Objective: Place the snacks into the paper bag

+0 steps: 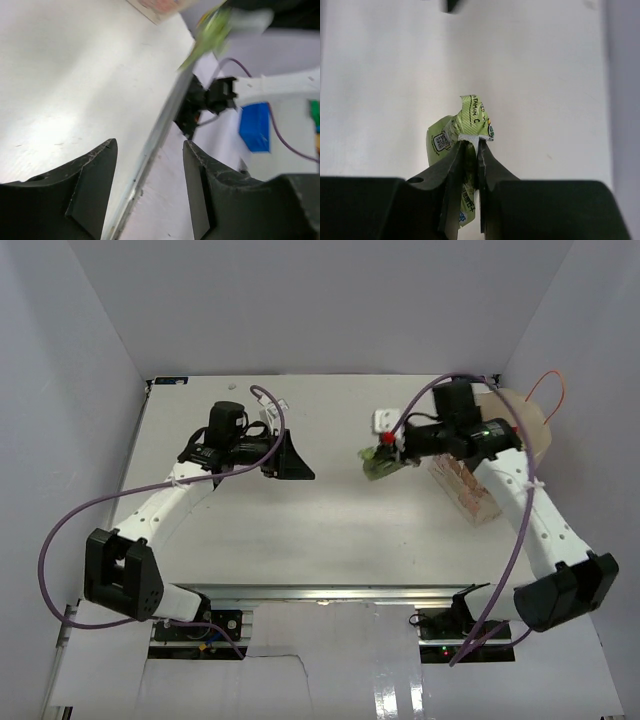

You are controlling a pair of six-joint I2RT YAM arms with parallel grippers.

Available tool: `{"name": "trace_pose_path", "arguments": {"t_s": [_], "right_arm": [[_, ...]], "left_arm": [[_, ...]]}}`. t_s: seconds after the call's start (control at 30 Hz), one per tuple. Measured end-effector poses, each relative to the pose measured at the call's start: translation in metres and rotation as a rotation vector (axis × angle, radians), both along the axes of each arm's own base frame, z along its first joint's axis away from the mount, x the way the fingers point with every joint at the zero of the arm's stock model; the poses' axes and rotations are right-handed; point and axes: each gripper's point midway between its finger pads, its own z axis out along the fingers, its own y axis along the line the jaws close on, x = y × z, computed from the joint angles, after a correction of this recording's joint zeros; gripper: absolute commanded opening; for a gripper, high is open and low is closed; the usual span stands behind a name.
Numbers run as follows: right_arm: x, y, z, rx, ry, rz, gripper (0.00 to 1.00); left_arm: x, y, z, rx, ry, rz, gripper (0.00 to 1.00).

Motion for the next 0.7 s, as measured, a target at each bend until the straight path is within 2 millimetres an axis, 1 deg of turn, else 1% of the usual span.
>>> {"name": "trace_pose_path", "arguments": {"t_s": [0.03,0.07,0.1,0.13,0.17,0.23,0.27,0.33,0.4,0.47,0.5,0.63,0.7], "right_arm": [[0.016,-0.015,0.017,0.031,-0.005,-0.110,0.08],[0.037,-0.035,0.039,0.068,-0.029,-0.252,0.08],[0.054,-0.053,0.061,0.105,-0.064,-0.373,0.08],[0.068,-0.073,0.084,0.150,-0.093,-0.507,0.08],[0.080,-0.092,0.108,0.200,-0.126,-0.636,0.08],[0.096,-0.135,0.149,0.302,-0.193,-0.884,0.08],[0.101,-0.154,0.165,0.350,-0.220,-0.986,0.08],[0.109,-0.200,0.188,0.431,-0.282,-1.218,0.08],[0.114,-0.233,0.196,0.475,-0.326,-1.381,0.08],[0.121,-0.259,0.189,0.480,-0.340,-1.510,0.08],[0.125,-0.269,0.181,0.470,-0.337,-1.555,0.08],[0.141,-0.310,0.131,0.365,-0.275,-1.727,0.08],[0.145,-0.323,0.113,0.323,-0.249,-1.772,0.08]], "left_arm": [[0.003,0.005,0.001,0.026,-0.027,0.038,0.68],[0.007,0.009,0.001,0.054,-0.051,0.079,0.68],[0.011,0.013,0.001,0.083,-0.074,0.121,0.68],[0.016,0.019,0.001,0.113,-0.098,0.169,0.69],[0.020,0.024,0.000,0.141,-0.117,0.210,0.72],[0.028,0.035,-0.001,0.192,-0.154,0.291,0.77],[0.031,0.041,-0.002,0.218,-0.173,0.334,0.87],[0.036,0.054,-0.004,0.264,-0.205,0.410,0.98],[0.039,0.067,-0.002,0.299,-0.237,0.481,0.98],[0.040,0.077,0.001,0.322,-0.269,0.538,0.98],[0.040,0.082,0.002,0.329,-0.282,0.561,0.98],[0.039,0.095,0.001,0.357,-0.306,0.627,0.98],[0.038,0.098,-0.001,0.366,-0.307,0.643,0.98]]}}
